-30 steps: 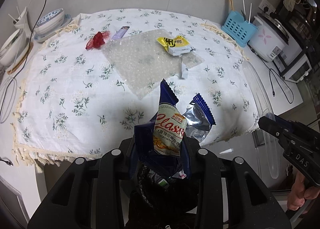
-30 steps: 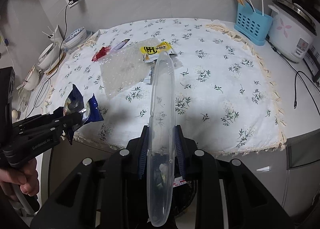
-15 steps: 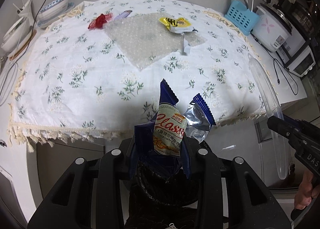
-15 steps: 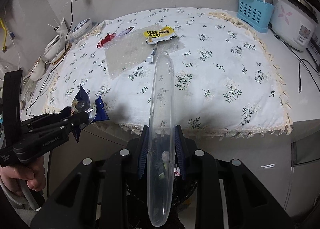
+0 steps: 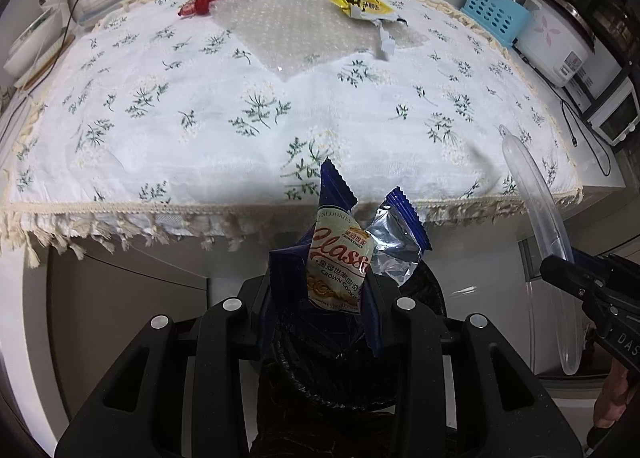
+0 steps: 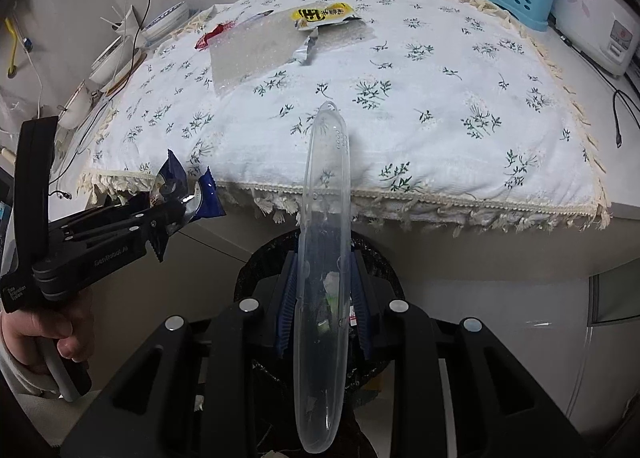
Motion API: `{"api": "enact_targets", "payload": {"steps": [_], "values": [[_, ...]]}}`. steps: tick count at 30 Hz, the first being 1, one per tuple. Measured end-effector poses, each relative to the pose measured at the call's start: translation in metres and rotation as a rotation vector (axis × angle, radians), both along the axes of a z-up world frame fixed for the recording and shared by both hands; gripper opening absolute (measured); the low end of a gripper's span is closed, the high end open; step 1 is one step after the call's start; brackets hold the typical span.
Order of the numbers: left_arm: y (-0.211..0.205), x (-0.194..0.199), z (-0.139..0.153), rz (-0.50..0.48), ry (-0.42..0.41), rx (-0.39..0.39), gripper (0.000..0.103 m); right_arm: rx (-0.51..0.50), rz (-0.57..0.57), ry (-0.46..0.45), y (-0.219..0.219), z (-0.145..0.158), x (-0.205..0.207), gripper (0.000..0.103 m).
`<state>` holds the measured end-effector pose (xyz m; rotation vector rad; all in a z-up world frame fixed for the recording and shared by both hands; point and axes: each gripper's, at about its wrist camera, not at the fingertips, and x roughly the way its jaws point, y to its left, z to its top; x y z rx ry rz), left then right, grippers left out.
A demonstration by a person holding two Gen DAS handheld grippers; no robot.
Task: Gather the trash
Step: 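Carry the snack bag with left tool while right tool carries the tube toward the bin, then open left tool over the bin to drop the snack bag while right tool drops the tube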
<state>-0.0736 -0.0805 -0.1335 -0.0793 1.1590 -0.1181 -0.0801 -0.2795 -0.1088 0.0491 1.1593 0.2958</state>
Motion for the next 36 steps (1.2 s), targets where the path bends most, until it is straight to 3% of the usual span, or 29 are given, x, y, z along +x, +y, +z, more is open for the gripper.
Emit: {"api": "enact_targets", "payload": {"steps": [14,36], "values": [[-0.022,-0.001,-0.051,-0.038,0.050,0.053,0.034,-0.030,-0.003,0.048,-0.008,-0.050,-0.006,0.024],[-0.085,-0.011,-0.105,-0.182,0.075,0.055,0.035,-0.047,-0.100,0.132,-0.041,-0.071,-0.041,0.024]]}}
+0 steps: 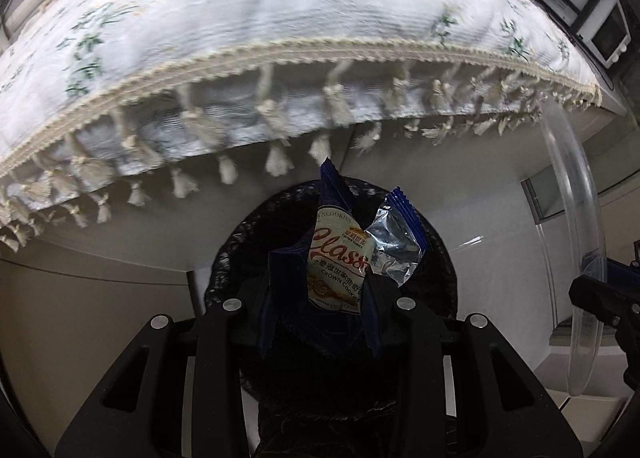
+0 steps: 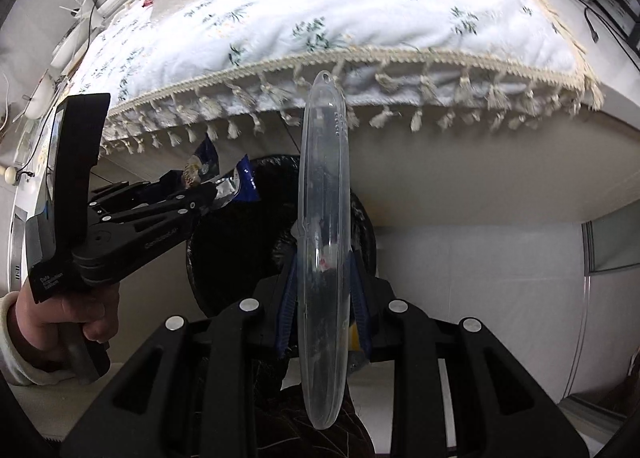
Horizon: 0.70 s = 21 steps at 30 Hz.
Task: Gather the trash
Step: 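Open left tool over the bin to drop the snack bag while right tool drops the tube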
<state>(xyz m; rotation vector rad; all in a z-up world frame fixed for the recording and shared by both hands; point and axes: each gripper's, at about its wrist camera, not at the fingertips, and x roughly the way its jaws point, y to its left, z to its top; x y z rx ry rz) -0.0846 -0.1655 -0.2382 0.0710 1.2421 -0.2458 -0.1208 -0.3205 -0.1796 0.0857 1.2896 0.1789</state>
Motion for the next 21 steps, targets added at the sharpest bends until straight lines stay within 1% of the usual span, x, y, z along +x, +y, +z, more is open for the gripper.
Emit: {"api": "enact_targets", "payload": {"steps": [1,3,4,6,7,9,10,12,18,21], "values": [[-0.003,0.001,-0.001,-0.003,-0.004,0.002,0.036,-0.001,-0.002,0.006,0.000,-0.002,0.000,0.024],[-0.005,0.002,-0.001,-0.002,-0.013,-0.005,0.041,-0.002,-0.003,0.015,-0.001,-0.005,-0.001,0.024],[-0.005,0.004,0.001,0.004,-0.023,-0.010,0.042,-0.006,-0.001,0.019,0.001,-0.006,0.000,0.024],[-0.003,0.003,0.004,0.013,-0.037,-0.014,0.053,-0.010,0.009,0.019,0.006,-0.007,0.002,0.024],[0.000,0.002,0.007,0.019,-0.044,-0.016,0.056,-0.012,0.013,0.020,0.007,-0.007,0.002,0.024],[0.004,0.006,0.013,0.036,-0.055,-0.027,0.064,-0.009,0.016,0.022,0.009,-0.009,0.003,0.024],[0.009,0.007,0.016,0.045,-0.058,-0.029,0.066,-0.008,0.020,0.023,0.012,-0.009,0.004,0.024],[0.016,0.006,0.022,0.068,-0.069,-0.031,0.077,-0.009,0.029,0.025,0.016,-0.011,0.005,0.024],[0.045,0.007,0.039,0.130,-0.100,-0.055,0.093,-0.003,0.063,0.031,0.029,-0.016,0.010,0.024],[0.059,0.007,0.046,0.159,-0.104,-0.060,0.096,-0.006,0.083,0.035,0.037,-0.020,0.014,0.025]]}}
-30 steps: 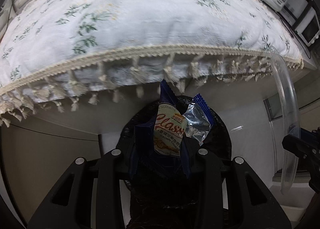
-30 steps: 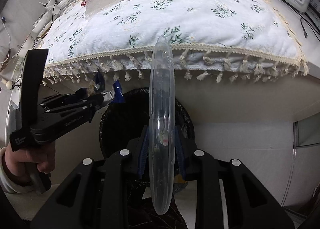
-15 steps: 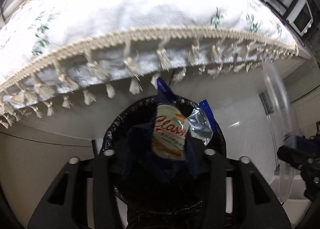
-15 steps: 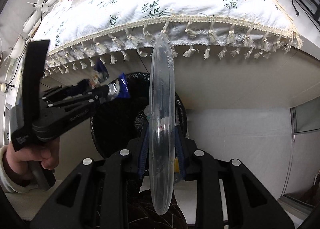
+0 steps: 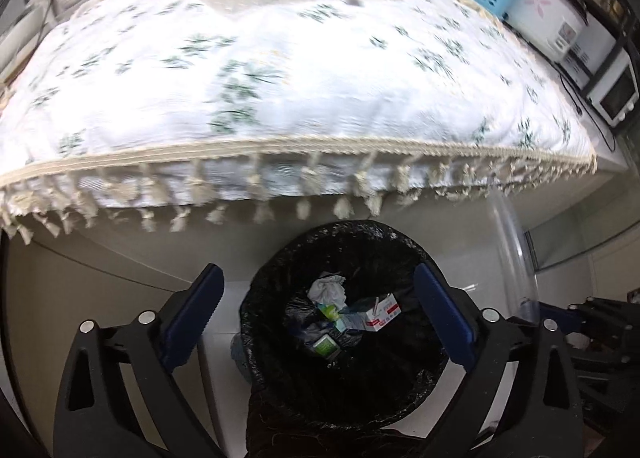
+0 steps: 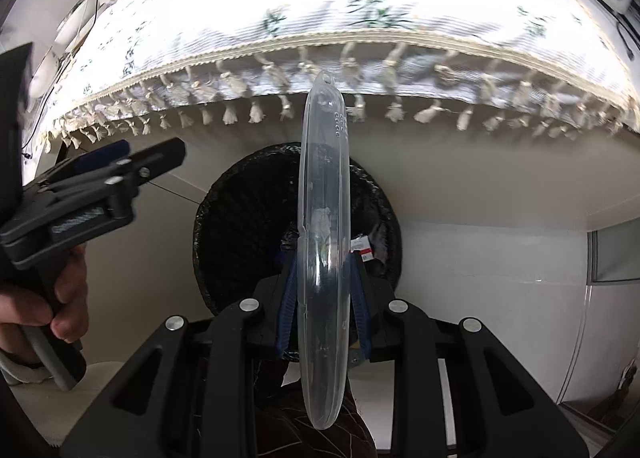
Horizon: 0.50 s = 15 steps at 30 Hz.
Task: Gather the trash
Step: 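Open left tool over the bin to drop the snack bag while right tool drops the tube, then raise both tools from the bin toward the red mesh bag on the table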
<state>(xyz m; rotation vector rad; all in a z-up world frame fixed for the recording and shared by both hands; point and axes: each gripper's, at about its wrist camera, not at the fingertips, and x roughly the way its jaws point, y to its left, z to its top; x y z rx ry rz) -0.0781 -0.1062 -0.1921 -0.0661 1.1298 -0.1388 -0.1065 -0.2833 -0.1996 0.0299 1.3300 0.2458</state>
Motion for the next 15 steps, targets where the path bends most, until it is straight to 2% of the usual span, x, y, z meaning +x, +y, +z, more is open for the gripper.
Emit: {"api": "enact_targets", "payload": {"steps": [3,15], "values": [[0.013,0.000,0.009,0.021,-0.005,0.000,0.097,-0.002,0.017,0.007,0.008,-0.004,0.003,0.025],[0.046,-0.012,0.013,0.085,-0.006,0.014,0.097,-0.011,0.059,0.049,0.030,-0.022,0.020,0.025]]}}
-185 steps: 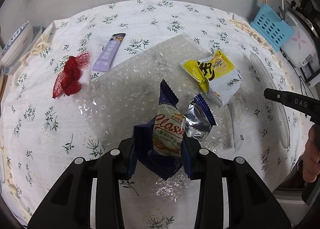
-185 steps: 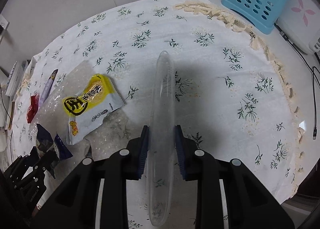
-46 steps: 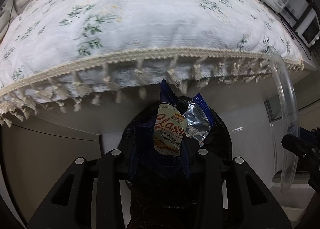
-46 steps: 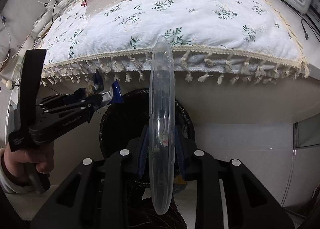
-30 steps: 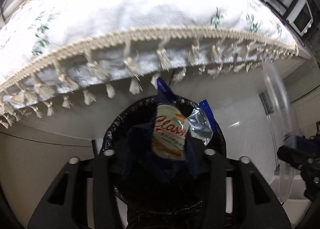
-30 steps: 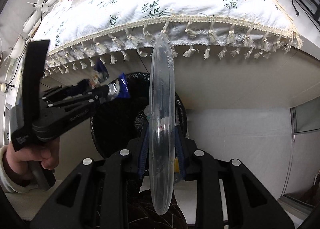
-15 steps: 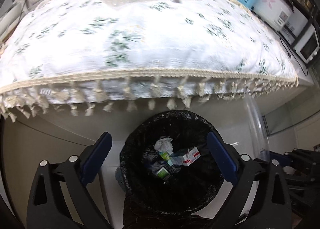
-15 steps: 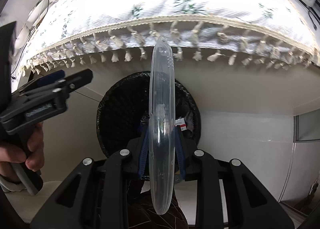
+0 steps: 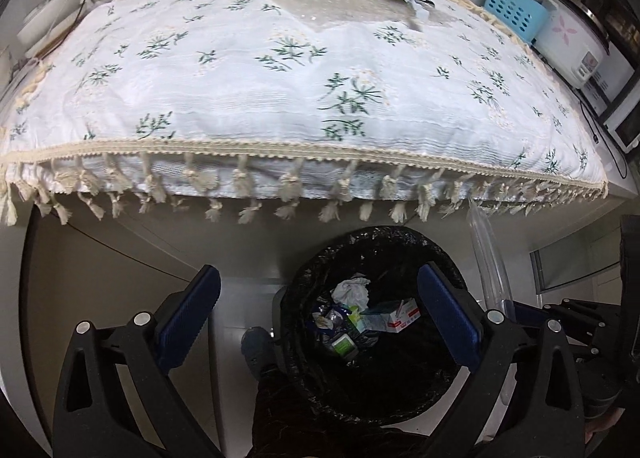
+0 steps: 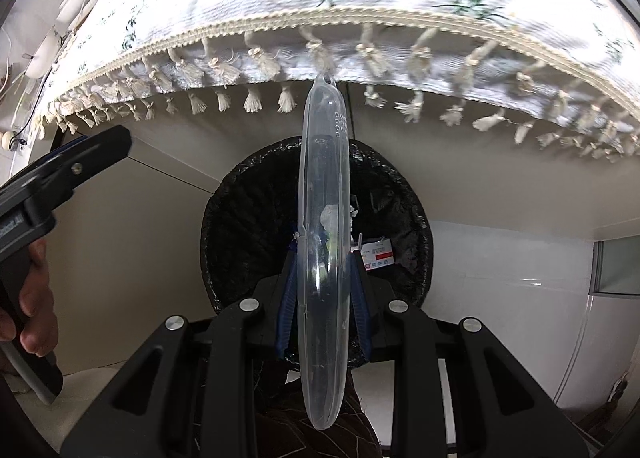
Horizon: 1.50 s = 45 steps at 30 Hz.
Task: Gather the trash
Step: 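Raise both tools from the bin toward the red mesh bag on the table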
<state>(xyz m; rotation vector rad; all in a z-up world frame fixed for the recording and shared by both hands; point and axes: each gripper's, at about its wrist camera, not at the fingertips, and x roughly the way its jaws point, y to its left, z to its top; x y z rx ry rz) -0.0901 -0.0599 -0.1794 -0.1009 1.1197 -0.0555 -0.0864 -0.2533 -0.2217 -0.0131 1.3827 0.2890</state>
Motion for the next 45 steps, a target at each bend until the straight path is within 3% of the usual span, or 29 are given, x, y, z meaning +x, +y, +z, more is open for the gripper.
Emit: {"api": "enact_targets", "payload": {"steps": [10,12,16,21,29,36,45], "values": [[0.014,-0.003,-0.003,0.017,0.015,0.022,0.097,-0.019,0.024,-0.029,0.022,-0.006,0.007,0.027],[0.014,-0.002,-0.004,0.020,0.015,0.034,0.097,-0.030,0.024,-0.051,0.023,-0.001,0.009,0.041],[0.012,0.000,-0.004,0.012,0.016,0.037,0.097,-0.029,0.001,-0.077,0.027,0.010,0.010,0.051],[0.011,0.003,0.000,0.026,0.027,0.042,0.097,-0.030,-0.029,-0.126,0.021,0.031,0.015,0.072],[0.015,0.005,0.028,0.049,0.025,0.019,0.097,-0.034,-0.071,-0.241,0.002,0.087,0.015,0.093],[0.018,0.007,0.066,0.062,-0.025,-0.005,0.097,-0.020,-0.082,-0.297,-0.003,0.121,0.018,0.095],[0.022,0.019,0.095,0.061,-0.074,-0.013,0.097,-0.007,-0.087,-0.346,-0.001,0.146,0.028,0.095]]}}
